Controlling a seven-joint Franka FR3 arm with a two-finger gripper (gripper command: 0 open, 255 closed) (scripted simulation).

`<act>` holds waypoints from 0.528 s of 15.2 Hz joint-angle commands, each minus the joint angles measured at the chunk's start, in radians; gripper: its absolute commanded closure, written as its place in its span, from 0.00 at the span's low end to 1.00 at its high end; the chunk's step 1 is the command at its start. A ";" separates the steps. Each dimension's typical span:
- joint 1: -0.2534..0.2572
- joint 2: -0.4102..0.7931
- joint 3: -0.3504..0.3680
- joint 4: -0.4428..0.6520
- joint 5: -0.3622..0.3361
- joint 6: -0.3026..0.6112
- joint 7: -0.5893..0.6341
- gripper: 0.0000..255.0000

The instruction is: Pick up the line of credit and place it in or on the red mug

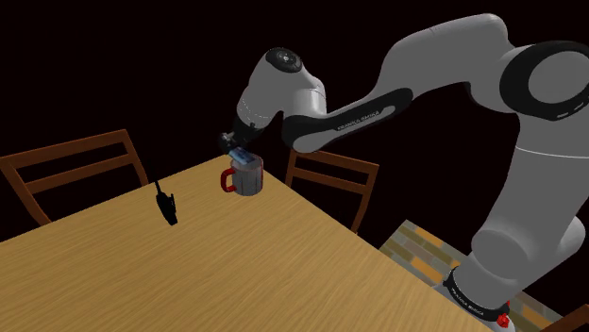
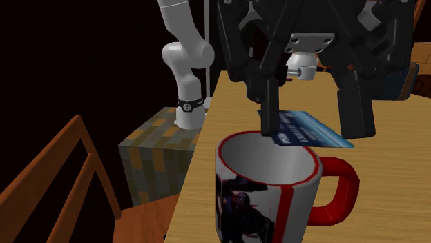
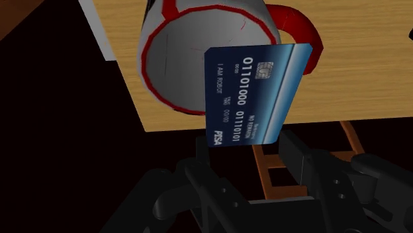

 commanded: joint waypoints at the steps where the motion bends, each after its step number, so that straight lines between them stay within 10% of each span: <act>1: 0.007 0.009 -0.013 -0.014 -0.024 0.019 0.021 1.00; 8: 0.027 0.032 -0.040 -0.029 -0.071 0.046 0.062 1.00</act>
